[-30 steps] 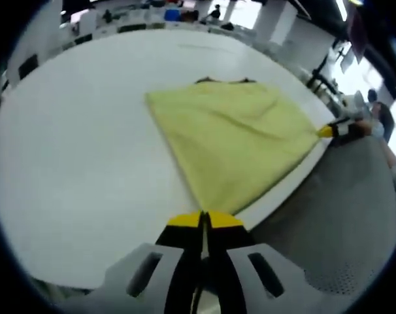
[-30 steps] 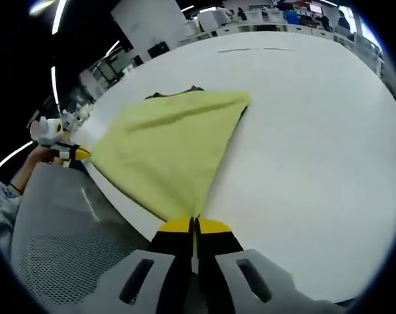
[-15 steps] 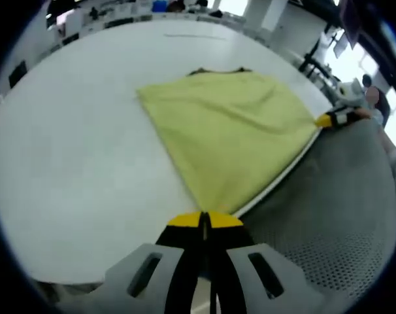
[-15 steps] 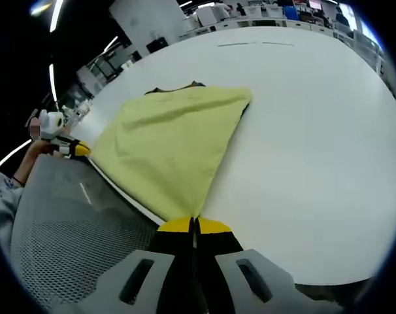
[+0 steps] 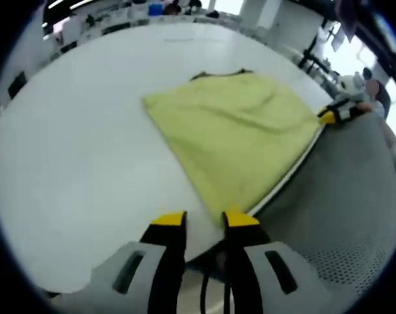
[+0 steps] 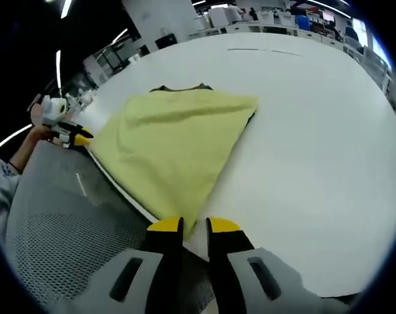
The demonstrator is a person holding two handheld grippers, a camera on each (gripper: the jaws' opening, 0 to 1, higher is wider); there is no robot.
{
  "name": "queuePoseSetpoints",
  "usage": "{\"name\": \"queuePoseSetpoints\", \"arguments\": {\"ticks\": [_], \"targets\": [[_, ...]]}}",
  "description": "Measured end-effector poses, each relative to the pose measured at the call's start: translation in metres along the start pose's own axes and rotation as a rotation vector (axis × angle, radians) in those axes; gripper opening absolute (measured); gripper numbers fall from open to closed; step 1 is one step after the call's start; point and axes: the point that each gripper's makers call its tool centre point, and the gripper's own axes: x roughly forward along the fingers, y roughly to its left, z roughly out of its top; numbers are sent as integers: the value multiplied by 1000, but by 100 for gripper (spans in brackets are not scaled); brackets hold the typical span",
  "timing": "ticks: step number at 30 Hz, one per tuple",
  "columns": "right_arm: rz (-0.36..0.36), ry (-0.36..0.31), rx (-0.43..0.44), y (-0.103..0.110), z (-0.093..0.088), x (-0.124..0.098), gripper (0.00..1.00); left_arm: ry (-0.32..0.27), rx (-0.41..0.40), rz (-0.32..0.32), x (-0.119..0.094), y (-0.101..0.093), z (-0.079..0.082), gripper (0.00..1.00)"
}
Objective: Fold the garment on the visible template until the final outline fits inside the template.
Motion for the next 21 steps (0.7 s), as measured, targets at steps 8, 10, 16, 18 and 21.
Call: {"name": "queuePoseSetpoints", "arguments": {"ticks": [8,10,16,18,21], "targets": [[-13,-75,-78,-12,45,1,17,-105,42,18,2,16,45,18],[-18,-96,-79,-19,57,3,16,-153,20,5,7,19,59,18],[-61,-168,-75,-44,92,11,14,-273,-60,-26,19,34,92,19],[-92,-166,-81,-54,99,15,15,-285,-69,0,23,46,98,19],[-139,-169,-98,-70,109,23,14,-289,-70,53,29,64,106,19]]}}
